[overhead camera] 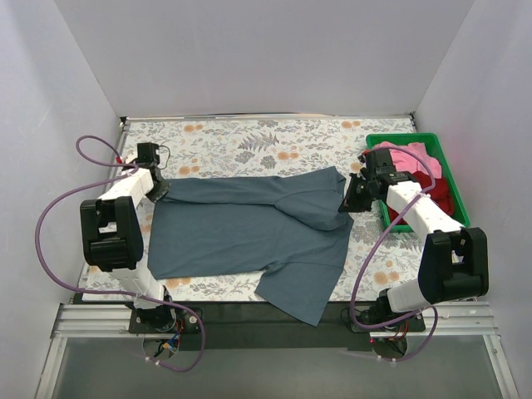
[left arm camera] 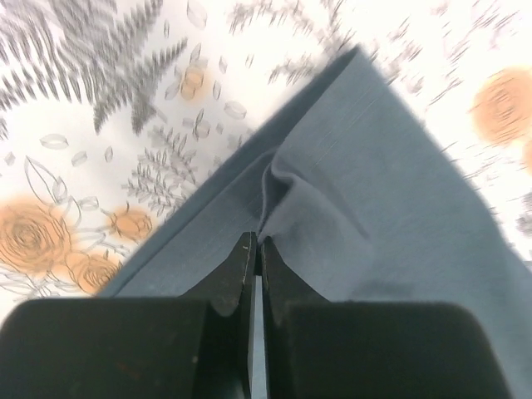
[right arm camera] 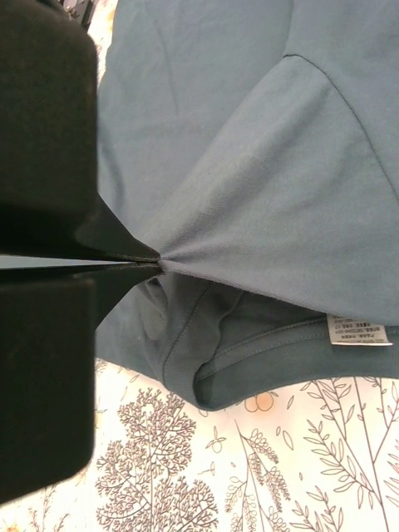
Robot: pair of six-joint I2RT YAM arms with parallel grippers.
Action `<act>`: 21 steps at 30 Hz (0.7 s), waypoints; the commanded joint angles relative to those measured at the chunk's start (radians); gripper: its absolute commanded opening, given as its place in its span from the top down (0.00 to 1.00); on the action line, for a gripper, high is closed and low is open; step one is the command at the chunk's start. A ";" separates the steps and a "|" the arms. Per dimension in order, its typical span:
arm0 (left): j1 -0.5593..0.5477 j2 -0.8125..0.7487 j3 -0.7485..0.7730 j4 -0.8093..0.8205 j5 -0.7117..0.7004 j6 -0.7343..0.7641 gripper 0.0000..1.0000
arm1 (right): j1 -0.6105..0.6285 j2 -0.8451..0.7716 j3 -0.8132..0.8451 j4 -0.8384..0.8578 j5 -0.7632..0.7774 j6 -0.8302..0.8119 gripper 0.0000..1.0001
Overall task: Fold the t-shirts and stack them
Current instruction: Fold the tshirt
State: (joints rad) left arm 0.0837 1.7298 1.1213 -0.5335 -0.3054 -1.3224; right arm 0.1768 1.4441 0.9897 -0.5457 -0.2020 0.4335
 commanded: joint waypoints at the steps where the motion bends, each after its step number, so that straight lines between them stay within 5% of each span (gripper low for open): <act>1: 0.027 -0.055 0.081 -0.022 -0.031 0.061 1.00 | -0.008 -0.037 0.070 -0.065 0.003 -0.030 0.99; 12: 0.045 0.008 0.043 -0.057 0.052 0.052 0.96 | -0.013 -0.048 0.009 -0.109 -0.010 -0.050 0.99; 15: 0.045 0.011 0.023 -0.057 0.042 0.034 0.85 | -0.013 -0.018 -0.016 -0.108 -0.031 -0.070 0.94; 20: 0.045 -0.038 0.031 -0.060 -0.012 0.006 0.41 | -0.013 -0.031 0.018 -0.067 -0.024 -0.104 0.75; 21: 0.045 -0.051 0.032 -0.050 -0.014 0.009 0.38 | -0.013 -0.033 0.032 -0.056 -0.008 -0.120 0.72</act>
State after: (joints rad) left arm 0.1234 1.7458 1.1431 -0.5957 -0.2779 -1.2991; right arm 0.1703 1.4269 0.9783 -0.6373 -0.2222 0.3618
